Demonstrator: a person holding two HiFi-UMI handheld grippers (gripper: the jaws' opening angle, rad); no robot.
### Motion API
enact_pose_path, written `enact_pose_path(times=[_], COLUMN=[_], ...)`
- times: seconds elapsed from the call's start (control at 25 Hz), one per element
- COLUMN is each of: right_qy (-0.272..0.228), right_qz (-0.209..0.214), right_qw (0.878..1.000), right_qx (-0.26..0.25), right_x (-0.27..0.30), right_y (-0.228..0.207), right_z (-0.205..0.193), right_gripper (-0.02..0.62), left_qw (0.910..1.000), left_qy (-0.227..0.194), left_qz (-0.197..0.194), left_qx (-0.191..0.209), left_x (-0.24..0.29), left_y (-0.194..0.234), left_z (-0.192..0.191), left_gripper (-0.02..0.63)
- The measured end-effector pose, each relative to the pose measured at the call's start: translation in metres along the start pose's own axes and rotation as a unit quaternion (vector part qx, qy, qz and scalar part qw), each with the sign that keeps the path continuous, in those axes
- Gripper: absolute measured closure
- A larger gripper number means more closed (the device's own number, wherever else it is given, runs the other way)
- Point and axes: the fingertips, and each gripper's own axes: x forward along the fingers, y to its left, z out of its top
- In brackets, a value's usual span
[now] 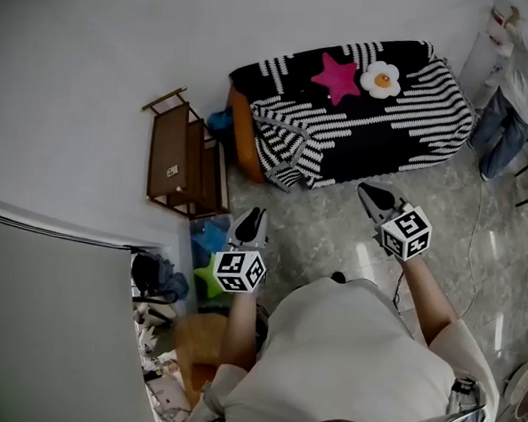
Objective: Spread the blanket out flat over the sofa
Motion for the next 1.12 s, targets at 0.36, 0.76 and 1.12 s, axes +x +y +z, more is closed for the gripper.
enact_pose_path(times=[0.36,0.76,1.12], right_qy=[0.006,0.012,0.016], right_qz=[0.011,0.021,0.015], right_qw=[1.0,1.0,1.0], right_qx=[0.007,0.01,0.013], right_x=[0.0,-0.01,-0.011], right_y=[-0.022,-0.046,-0.066], right_z=[-0.008,-0.024,-0.03], right_gripper=[0.591,0.591,0.591], left_qw=[0.9999,0.9995,0.9992], left_qy=[0.007,0.01,0.015], left_qz=[0.01,0.025,0.028], left_qx=[-0.01,-0.02,-0.023], left_x=[0.014,0.028,0.044], left_y=[-0.01,-0.032,-0.036], left_z=[-0.003,-0.016,-0.021], left_gripper=[0.448,0.399,0.399])
